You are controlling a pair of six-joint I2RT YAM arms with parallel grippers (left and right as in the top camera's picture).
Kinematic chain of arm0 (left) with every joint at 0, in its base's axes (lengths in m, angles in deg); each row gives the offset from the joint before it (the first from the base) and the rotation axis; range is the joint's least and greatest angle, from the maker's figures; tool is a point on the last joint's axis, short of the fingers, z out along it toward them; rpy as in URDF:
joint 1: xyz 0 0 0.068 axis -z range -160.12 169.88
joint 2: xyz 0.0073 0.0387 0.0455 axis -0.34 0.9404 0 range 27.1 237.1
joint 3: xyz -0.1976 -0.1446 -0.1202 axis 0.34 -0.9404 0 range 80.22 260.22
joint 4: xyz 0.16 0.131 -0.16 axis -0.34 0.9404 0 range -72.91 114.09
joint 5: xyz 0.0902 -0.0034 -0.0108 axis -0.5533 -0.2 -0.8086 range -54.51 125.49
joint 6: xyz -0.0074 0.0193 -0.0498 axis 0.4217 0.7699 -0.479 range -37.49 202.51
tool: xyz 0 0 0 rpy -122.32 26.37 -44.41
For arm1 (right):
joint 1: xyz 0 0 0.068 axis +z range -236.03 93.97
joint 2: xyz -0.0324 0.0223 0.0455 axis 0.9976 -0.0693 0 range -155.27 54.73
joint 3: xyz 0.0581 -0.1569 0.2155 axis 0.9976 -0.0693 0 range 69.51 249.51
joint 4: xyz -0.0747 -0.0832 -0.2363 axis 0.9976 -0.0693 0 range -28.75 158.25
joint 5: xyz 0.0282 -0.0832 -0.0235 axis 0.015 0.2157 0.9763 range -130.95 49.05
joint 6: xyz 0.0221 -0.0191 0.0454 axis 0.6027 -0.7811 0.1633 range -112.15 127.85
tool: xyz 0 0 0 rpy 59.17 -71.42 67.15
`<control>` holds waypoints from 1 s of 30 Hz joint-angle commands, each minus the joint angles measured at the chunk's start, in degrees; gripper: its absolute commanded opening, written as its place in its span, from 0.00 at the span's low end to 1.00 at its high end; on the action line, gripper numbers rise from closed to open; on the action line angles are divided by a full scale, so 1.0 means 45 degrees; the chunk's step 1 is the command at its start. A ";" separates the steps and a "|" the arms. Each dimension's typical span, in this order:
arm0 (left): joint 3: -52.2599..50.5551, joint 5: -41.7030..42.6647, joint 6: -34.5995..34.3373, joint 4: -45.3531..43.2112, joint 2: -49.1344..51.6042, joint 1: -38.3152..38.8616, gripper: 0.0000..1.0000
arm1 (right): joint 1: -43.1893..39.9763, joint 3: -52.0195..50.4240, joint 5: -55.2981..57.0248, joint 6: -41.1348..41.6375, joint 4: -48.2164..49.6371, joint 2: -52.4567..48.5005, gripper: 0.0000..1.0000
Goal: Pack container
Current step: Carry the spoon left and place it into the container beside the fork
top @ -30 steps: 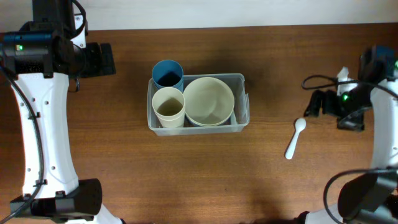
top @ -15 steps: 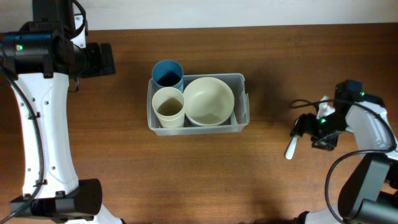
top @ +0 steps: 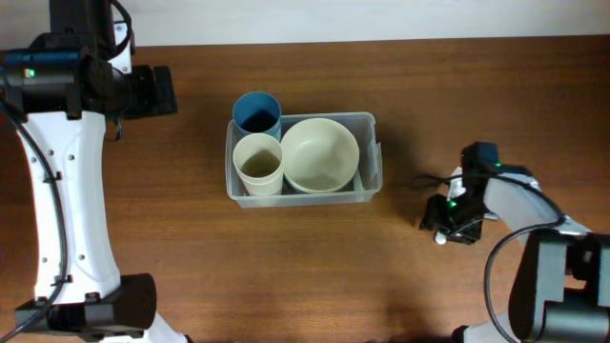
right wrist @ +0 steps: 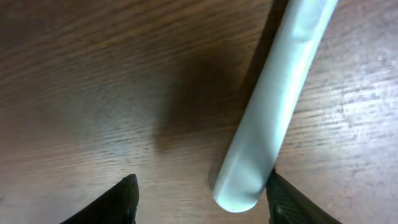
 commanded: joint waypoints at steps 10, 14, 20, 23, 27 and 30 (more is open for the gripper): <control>-0.0015 -0.0126 -0.0078 0.0005 -0.0024 -0.0053 1.00 | 0.0753 -0.0738 0.2919 0.2492 0.1413 0.0049 0.54; -0.0015 -0.0126 -0.0078 0.0010 -0.0024 -0.0053 1.00 | 0.0748 -0.1175 0.2812 0.2710 0.1953 0.0049 0.45; -0.0015 -0.0126 -0.0078 0.0010 -0.0024 -0.0053 1.00 | 0.0748 -0.1438 0.2788 0.2710 0.2191 0.0049 0.31; -0.0015 -0.0126 -0.0078 0.0010 -0.0024 -0.0053 1.00 | 0.0748 -0.1438 0.2773 0.2710 0.2220 0.0049 0.26; -0.0015 -0.0131 -0.0078 0.0010 -0.0024 -0.0053 1.00 | 0.0748 -0.1438 0.2769 0.2710 0.2220 0.0049 0.17; -0.0015 -0.0126 -0.0078 0.0010 -0.0024 -0.0053 1.00 | 0.0738 -0.1438 0.2720 0.2710 0.2225 0.0049 0.14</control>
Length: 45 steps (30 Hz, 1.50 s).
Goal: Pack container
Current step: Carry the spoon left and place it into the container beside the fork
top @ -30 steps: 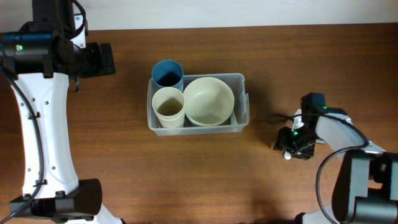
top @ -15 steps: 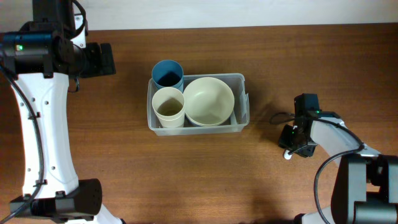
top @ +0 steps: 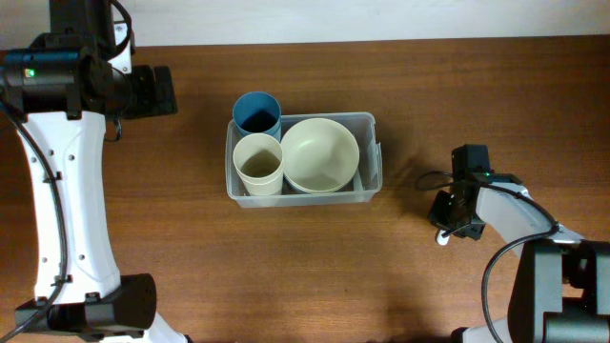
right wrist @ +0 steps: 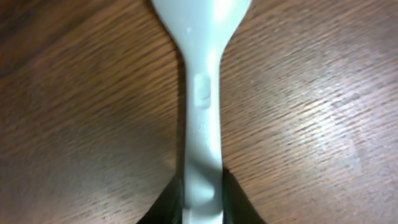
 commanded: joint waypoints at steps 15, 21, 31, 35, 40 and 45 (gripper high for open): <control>-0.0015 -0.0131 -0.0078 0.0005 -0.0024 -0.0053 1.00 | 0.0078 0.1443 -0.0287 -0.0287 -0.1282 -0.0437 0.13; -0.0015 -0.0131 -0.0078 0.0010 -0.0024 -0.0053 1.00 | 0.0078 0.3075 -0.0335 -0.0627 -0.2574 -0.0437 0.13; -0.0015 -0.0131 -0.0073 0.0005 -0.0024 -0.0053 1.00 | 0.0083 0.5459 -0.3045 -0.2871 -0.3453 -0.0437 0.13; -0.0015 -0.0131 -0.0078 0.0005 -0.0024 -0.0053 1.00 | 0.0083 0.6552 -0.4906 -0.3973 -0.3759 -0.0437 0.13; -0.0015 -0.0131 -0.0078 0.0005 -0.0024 -0.0053 1.00 | 0.0189 0.7495 -0.7334 -0.5013 -0.4177 -0.0437 0.13; -0.0015 -0.0131 -0.0078 0.0010 -0.0024 -0.0053 1.00 | 0.0923 0.7655 -0.8952 -0.5595 -0.4240 -0.0437 0.13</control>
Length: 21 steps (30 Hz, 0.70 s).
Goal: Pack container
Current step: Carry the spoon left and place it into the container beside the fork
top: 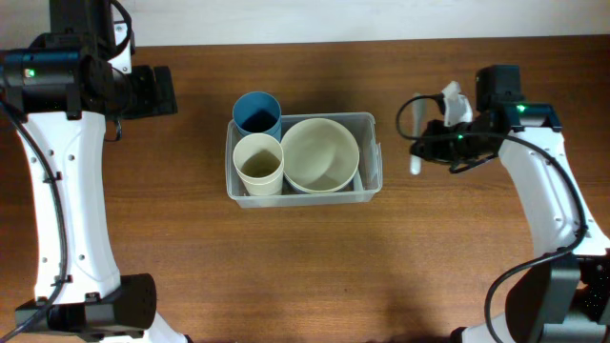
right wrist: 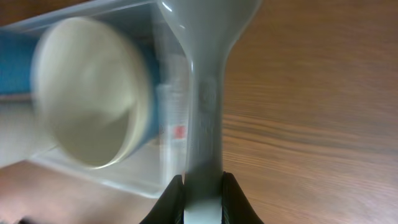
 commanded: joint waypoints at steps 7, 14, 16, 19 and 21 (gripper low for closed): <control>-0.0015 -0.0126 -0.0078 0.0005 -0.0024 -0.0053 1.00 | 0.2161 0.0170 -0.1637 -0.0583 0.0160 -0.0063 0.13; -0.0015 -0.0126 -0.0078 0.0010 -0.0024 -0.0053 1.00 | 0.3089 -0.0359 0.0049 0.0957 0.1268 -0.0087 0.13; -0.0015 -0.0126 -0.0078 0.0005 -0.0024 -0.0053 1.00 | 0.3123 -0.0529 0.0243 0.1185 0.1428 -0.0107 0.13; -0.0015 -0.0126 -0.0078 0.0010 -0.0024 -0.0053 1.00 | 0.3128 -0.0631 0.0282 0.1180 0.1496 -0.0296 0.13; -0.0015 -0.0126 -0.0078 0.0010 -0.0024 -0.0053 1.00 | 0.3128 -0.0641 0.0340 0.1180 0.1506 -0.0461 0.13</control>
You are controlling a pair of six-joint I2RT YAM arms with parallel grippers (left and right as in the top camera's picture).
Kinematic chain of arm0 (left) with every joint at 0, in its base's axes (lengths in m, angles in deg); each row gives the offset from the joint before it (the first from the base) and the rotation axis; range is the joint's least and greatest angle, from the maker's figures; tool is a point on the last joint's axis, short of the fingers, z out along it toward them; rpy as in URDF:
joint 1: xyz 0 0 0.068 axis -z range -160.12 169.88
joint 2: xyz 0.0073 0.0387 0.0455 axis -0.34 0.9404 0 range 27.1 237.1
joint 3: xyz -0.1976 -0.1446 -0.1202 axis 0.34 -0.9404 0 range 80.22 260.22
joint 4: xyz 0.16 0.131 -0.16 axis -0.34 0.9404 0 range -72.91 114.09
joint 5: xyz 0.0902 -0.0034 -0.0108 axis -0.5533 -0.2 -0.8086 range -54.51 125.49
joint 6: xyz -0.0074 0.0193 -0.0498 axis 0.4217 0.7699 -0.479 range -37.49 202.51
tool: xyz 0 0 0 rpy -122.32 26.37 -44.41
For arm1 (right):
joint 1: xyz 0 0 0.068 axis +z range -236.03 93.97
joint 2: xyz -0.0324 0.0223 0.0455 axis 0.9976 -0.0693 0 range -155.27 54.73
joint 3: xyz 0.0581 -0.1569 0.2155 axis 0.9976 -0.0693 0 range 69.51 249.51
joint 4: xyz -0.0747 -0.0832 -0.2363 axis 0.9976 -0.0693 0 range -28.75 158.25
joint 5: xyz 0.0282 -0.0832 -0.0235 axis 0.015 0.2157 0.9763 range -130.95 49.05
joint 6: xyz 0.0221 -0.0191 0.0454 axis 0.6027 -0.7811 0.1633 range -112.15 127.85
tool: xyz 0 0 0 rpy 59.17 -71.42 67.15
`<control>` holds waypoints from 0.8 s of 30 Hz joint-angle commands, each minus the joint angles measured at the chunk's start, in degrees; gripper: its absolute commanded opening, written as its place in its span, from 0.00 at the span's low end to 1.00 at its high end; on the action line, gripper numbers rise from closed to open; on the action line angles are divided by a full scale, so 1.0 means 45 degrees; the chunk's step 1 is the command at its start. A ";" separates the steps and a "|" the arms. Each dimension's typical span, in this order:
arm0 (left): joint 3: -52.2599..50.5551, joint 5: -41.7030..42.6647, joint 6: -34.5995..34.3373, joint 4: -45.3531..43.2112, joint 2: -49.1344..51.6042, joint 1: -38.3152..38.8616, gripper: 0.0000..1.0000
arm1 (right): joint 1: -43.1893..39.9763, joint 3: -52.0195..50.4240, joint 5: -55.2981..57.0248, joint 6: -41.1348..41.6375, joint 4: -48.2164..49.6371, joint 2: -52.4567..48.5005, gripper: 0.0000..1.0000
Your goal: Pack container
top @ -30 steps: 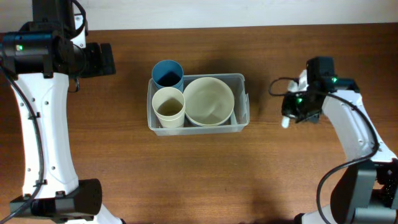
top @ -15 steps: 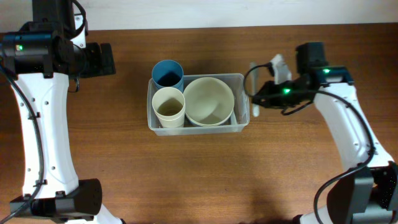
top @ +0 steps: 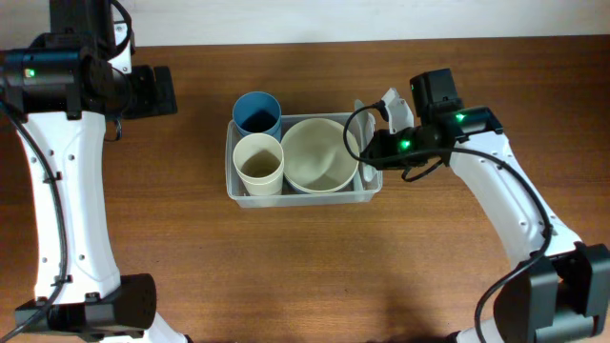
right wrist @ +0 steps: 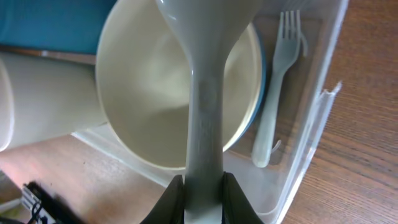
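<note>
A clear plastic container (top: pixel 373 122) sits mid-table holding a cream bowl (top: pixel 318 154), a cream cup (top: pixel 258 164) and a blue cup (top: pixel 256 112). A pale fork (right wrist: pixel 277 93) lies in the container beside the bowl. My right gripper (right wrist: pixel 203 199) is shut on the handle of a white spoon (right wrist: pixel 205 87), held over the bowl at the container's right end (top: pixel 365 157). The left gripper (top: pixel 157 90) is far to the left, its jaws hidden from the overhead camera.
Brown wooden table (top: pixel 286 267) all around the container. The left arm's white links (top: pixel 57 191) run down the left edge. A cable loops at the right arm's wrist (top: pixel 355 119).
My right gripper has carried the spoon leftward, from just right of the container to over the bowl inside it. The left arm is unchanged.
My right gripper stood open around the spoon lying on the table at the right. Then it was shut on the spoon's handle there. Later it held the spoon raised near the container's right side, and now over the bowl.
</note>
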 commanded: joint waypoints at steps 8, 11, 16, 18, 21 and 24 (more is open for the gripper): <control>-0.0015 -0.0126 -0.0078 0.0005 -0.0024 -0.0053 1.00 | 0.0073 -0.0248 0.0525 0.0233 0.0199 -0.0976 0.13; -0.0015 -0.0126 -0.0078 0.0005 -0.0024 -0.0053 1.00 | 0.0068 -0.0253 0.0724 0.0233 0.0219 -0.0976 0.19; -0.0015 -0.0126 -0.0073 0.0005 -0.0024 -0.0053 1.00 | 0.0058 -0.0253 0.0850 0.0233 0.0248 -0.0976 0.41; -0.0015 -0.0126 -0.0078 0.0005 -0.0024 -0.0053 1.00 | 0.0058 -0.0257 0.0850 0.0233 0.0248 -0.0976 0.45; -0.0015 -0.0126 -0.0078 0.0010 -0.0024 -0.0053 1.00 | 0.0058 -0.0253 0.0845 0.0233 0.0301 -0.0976 0.47; -0.0015 -0.0126 -0.0073 0.0010 -0.0024 -0.0053 1.00 | 0.0053 -0.0170 0.0831 0.0233 0.0379 -0.0971 0.48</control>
